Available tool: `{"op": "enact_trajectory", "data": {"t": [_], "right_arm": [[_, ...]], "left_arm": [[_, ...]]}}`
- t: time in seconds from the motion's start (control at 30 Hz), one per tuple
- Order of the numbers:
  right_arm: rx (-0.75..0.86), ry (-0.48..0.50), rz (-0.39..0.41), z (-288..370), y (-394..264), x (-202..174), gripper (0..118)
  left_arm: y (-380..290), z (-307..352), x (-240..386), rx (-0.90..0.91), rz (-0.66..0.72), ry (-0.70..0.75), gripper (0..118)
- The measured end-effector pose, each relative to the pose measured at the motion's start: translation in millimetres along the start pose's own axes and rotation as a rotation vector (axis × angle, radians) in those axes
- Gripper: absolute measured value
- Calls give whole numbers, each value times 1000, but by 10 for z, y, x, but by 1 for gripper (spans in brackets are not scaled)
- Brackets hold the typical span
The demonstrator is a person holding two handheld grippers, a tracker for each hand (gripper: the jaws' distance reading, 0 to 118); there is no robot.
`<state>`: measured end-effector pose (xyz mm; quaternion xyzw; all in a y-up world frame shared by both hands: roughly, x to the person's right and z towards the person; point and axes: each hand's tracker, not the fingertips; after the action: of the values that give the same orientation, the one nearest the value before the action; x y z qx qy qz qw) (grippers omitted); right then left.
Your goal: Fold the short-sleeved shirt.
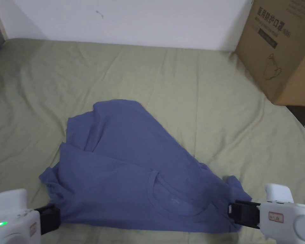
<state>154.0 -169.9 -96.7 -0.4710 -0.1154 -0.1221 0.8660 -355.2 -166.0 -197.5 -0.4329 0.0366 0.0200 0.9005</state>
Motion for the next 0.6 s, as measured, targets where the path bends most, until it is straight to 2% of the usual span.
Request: {"op": "enact_trajectory", "data": {"t": [0.13,0.23,0.33,0.4,0.43,0.5,0.6], "right_arm": [[171,-45,20,371,187,-55,117],[348,-49,32,703,370,-189,117],[557,-6,81,1071,483,-405,117],[716,-24,92,1264,481,-569,117],[764,-53,89,1329,488,-663,116],[843,-51,102,1428,506,-805,112],[896,-22,87,1496,548,-960,99]], "left_arm": [[282,302,-135,205,97,-60,102],[535,590,-51,370,92,-90,102],[696,885,109,595,84,-84,102],[747,1036,206,747,77,-63,107],[761,1079,271,783,66,-54,110],[814,1161,361,806,26,-83,109],[832,1234,492,802,-35,-136,108]]}}
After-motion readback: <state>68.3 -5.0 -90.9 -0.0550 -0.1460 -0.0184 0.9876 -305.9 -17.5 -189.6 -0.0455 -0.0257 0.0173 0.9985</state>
